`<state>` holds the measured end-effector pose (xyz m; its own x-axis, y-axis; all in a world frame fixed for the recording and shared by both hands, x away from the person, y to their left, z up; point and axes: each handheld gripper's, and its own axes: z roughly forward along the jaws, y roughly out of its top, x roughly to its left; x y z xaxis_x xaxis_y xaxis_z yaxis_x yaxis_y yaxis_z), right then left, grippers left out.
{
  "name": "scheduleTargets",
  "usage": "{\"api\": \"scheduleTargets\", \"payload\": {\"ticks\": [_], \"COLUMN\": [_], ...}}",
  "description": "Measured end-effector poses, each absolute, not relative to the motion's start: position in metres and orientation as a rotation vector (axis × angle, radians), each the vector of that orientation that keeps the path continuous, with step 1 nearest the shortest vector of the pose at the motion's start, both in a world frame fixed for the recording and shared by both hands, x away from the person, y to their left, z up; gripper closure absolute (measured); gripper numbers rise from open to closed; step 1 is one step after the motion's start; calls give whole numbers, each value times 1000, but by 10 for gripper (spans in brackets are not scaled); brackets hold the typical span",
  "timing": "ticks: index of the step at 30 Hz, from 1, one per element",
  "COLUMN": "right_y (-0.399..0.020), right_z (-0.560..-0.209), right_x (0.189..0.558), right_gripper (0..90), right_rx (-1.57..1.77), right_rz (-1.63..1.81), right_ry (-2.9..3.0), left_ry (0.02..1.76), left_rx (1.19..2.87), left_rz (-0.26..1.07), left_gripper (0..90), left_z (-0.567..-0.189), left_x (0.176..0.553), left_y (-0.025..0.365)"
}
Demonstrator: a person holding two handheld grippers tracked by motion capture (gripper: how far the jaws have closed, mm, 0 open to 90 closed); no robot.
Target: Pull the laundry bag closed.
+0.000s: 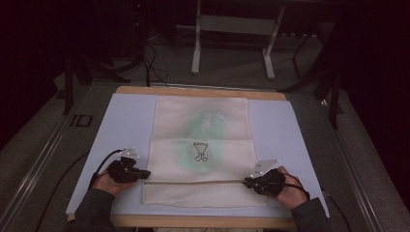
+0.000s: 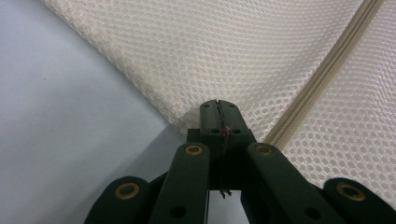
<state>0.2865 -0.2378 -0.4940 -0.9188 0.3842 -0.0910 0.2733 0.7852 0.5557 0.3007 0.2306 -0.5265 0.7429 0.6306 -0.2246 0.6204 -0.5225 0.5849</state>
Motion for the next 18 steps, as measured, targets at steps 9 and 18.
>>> {"api": "scheduleTargets", "payload": {"ticks": [9,18], "right_y": [-243,-250], "right_z": [-494,-494], "right_x": [287,288], "right_gripper": [823,823], "right_rx": [544,557], "right_rz": [824,832], "right_ry": [2770,2769], "left_ry": [937,937], "left_rx": [2280,2279], "left_rz": [22,21], "left_gripper": [900,900], "left_z": [-526,-527], "left_x": [301,301], "left_y": [230,230]}}
